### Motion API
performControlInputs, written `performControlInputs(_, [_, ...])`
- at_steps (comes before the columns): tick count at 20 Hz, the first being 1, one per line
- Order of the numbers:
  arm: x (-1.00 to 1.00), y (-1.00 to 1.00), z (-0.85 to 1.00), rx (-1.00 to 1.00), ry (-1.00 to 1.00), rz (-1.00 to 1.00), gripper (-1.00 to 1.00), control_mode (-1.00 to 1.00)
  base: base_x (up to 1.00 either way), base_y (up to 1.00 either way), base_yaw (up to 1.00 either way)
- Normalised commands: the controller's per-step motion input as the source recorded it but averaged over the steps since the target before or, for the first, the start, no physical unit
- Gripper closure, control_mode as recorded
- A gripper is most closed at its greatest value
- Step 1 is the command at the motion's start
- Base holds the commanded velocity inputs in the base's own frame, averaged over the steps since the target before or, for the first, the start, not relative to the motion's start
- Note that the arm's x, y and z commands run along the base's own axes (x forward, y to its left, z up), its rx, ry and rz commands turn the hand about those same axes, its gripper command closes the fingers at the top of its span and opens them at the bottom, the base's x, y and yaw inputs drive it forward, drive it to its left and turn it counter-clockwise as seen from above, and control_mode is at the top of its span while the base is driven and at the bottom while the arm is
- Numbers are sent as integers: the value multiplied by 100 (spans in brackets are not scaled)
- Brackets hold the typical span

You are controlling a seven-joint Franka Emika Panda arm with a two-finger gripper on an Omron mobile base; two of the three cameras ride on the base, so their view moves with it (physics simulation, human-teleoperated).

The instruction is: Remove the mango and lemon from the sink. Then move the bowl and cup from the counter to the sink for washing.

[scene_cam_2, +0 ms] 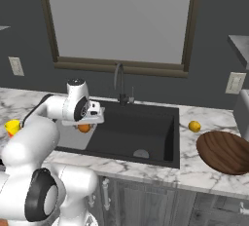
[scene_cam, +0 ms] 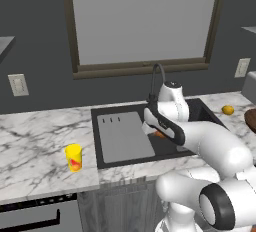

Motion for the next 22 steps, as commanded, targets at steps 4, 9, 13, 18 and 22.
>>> performControlInputs(4, [4,45,0,0,0,3,100,-100,0,0,0])
performControlInputs(9, [7,44,0,0,0,3,100,-100,0,0,0])
performControlInputs(13, [8,44,0,0,0,5,100,-100,0,0,0])
performControlInputs(18, [7,45,0,0,0,5,100,-100,0,0,0])
performControlInputs(22, [10,44,0,0,0,5,100,-100,0,0,0])
